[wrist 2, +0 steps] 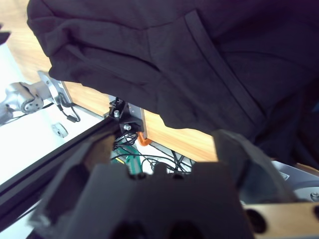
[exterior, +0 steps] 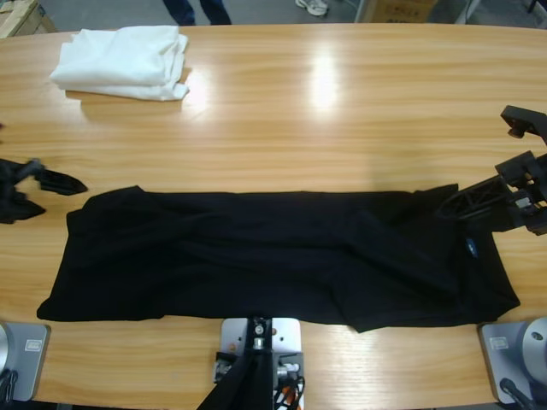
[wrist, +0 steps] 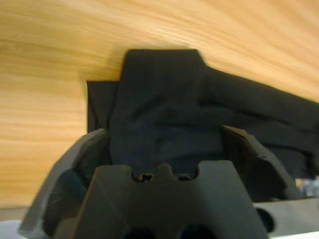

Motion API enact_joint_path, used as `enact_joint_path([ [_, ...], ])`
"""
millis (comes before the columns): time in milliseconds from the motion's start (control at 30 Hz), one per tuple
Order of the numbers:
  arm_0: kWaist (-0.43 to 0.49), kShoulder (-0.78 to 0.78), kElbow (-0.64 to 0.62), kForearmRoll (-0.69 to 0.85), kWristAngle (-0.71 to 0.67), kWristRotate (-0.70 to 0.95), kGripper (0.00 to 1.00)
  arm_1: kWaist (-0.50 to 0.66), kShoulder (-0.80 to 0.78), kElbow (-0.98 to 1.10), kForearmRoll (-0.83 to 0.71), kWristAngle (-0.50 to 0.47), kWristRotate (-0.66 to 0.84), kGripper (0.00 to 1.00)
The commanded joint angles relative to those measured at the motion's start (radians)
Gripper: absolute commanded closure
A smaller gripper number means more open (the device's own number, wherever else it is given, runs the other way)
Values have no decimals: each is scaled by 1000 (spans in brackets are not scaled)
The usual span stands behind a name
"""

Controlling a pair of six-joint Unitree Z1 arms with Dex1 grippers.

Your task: Fold clothes

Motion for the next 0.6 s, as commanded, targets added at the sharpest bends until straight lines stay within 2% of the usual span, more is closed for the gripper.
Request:
enact_joint_path([
  [33, 116, 224, 19, -61, 12, 45, 239, 16, -28, 49, -14, 5, 3, 13],
  [167, 168, 254, 24, -99, -3, 81, 275, 16, -8, 44, -19, 4, 4, 18],
  [400, 169, 299, 22, -127, -83, 83, 280, 16, 46, 35, -33, 4, 3, 18],
  [500, 169, 308, 21, -143, -107, 82, 354, 16, 56, 35, -39, 1, 3, 18],
  [600, 169, 329, 24, -155, -124, 83, 354, 16, 58, 35, -45, 2, 4, 18],
])
